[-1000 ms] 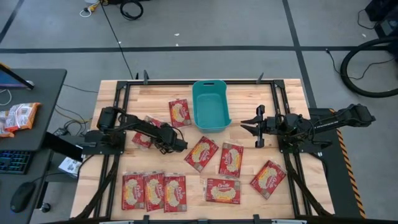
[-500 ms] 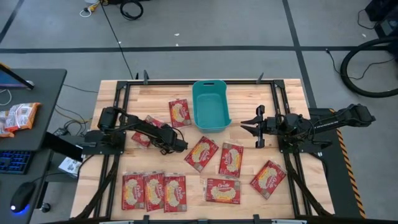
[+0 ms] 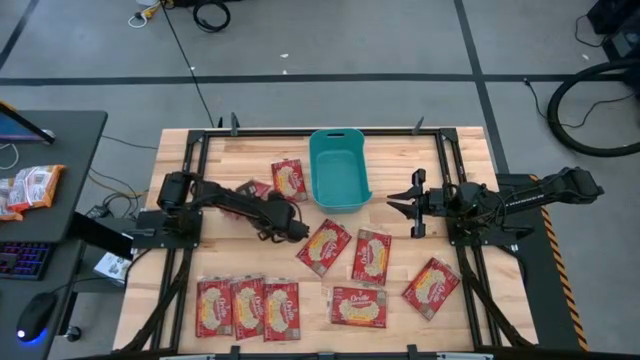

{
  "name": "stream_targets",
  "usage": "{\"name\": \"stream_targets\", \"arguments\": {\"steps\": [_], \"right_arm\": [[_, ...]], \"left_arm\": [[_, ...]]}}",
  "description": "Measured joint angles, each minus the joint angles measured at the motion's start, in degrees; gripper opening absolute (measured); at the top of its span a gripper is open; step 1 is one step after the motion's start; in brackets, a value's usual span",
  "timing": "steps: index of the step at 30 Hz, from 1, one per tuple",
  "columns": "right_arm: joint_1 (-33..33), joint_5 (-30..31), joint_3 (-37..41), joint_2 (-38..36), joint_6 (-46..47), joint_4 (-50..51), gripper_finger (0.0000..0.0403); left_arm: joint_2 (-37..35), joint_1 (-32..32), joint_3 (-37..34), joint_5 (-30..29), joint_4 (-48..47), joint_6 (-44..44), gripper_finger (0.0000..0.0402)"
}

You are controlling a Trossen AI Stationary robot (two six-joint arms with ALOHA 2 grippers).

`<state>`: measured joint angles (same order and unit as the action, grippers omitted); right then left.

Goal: Sort popcorn bags into baskets
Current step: Put the red popcorn bag into the green bin

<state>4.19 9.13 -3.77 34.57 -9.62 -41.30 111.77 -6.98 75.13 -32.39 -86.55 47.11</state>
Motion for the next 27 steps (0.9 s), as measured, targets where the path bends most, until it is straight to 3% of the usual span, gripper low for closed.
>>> {"name": "stream_targets", "arguments": {"steps": [8,13,17,27], "right_arm": [[-0.02,0.04,0.01,0.00,0.38,0.23,0.0073],[0.00,0.04,0.00,0.00,0.38,0.22,0.0073],[-0.01,0.07,0.01,0.00,0.43,0.22,0.0073],[-0.02,0.20,0.00,0.00,0.48,0.35,0.0073]], "left_arm": [[-5.00,0.42,9.01,-10.64,-3.40,-8.69,0.0001],[-9.06,1.36,11.88,-19.71,0.19,-15.80,0.0001],[-9.96,1.75,11.91,-25.53,8.68,-33.13,0.0001],[-9.42,6.19,11.83,-23.40,32.43,-72.87,0.0001]]}}
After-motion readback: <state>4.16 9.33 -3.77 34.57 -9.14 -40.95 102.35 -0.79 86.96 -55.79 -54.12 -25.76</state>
